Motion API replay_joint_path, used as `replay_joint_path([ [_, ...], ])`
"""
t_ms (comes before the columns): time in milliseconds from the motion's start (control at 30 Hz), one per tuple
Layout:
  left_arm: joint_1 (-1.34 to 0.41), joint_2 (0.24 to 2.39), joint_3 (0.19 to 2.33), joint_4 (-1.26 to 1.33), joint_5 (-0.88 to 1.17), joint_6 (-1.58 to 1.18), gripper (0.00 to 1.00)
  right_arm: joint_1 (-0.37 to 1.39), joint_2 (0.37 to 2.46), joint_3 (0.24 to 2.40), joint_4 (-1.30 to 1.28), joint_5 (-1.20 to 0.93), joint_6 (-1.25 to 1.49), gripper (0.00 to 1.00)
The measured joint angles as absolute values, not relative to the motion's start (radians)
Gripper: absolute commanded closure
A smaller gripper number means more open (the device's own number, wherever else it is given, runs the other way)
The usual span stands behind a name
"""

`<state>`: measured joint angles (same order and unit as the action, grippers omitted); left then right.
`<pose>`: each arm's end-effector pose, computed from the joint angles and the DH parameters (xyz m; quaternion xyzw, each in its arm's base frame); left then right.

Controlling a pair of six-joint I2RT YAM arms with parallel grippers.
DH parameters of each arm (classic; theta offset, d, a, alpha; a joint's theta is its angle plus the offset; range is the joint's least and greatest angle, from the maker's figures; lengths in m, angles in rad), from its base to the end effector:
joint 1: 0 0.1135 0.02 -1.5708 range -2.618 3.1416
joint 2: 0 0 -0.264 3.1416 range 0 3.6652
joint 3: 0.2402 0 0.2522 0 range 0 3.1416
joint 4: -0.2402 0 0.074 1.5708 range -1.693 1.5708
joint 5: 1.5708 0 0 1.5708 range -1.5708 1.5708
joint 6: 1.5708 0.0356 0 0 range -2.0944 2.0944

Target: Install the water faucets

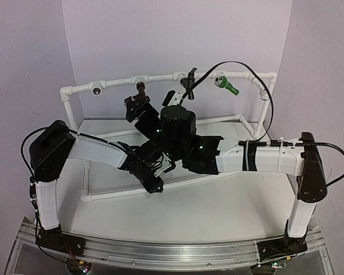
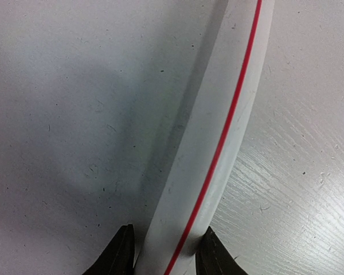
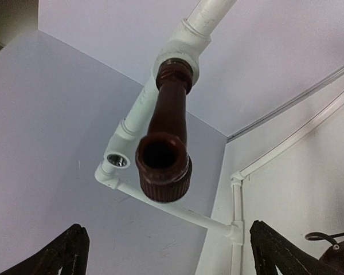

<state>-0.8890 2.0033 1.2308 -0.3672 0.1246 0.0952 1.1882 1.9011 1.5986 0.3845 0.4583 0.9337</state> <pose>0.2446 -0.3084 0.1259 0.4724 0.8530 -0.1386 0.1734 0.1874 0.4236 0.3562 0.0820 0.6757 0.5501 0.4839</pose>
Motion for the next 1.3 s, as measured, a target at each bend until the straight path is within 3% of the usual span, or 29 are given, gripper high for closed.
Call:
replay_joint_path([
  [400,-0.890,2.007,1.237,-0.371,0.128,0.095,1.00,1.312,1.836,1.631,0.112,0.465,-0.142,0.02],
  [800,-0.891,2.016,1.251,-0.377,0.139,0.095,1.00,1.326,1.850,1.712,0.083,0.765,-1.302,0.05],
  [1000,-0.896,2.023,1.258,-0.372,0.148,0.096,1.00,1.297,1.881,1.745,0.160,0.773,-1.624,0.09],
  [1300,-0.896,2.024,1.258,-0.371,0.151,0.099,1.00,1.213,1.987,1.805,0.186,0.736,-1.817,0.12],
])
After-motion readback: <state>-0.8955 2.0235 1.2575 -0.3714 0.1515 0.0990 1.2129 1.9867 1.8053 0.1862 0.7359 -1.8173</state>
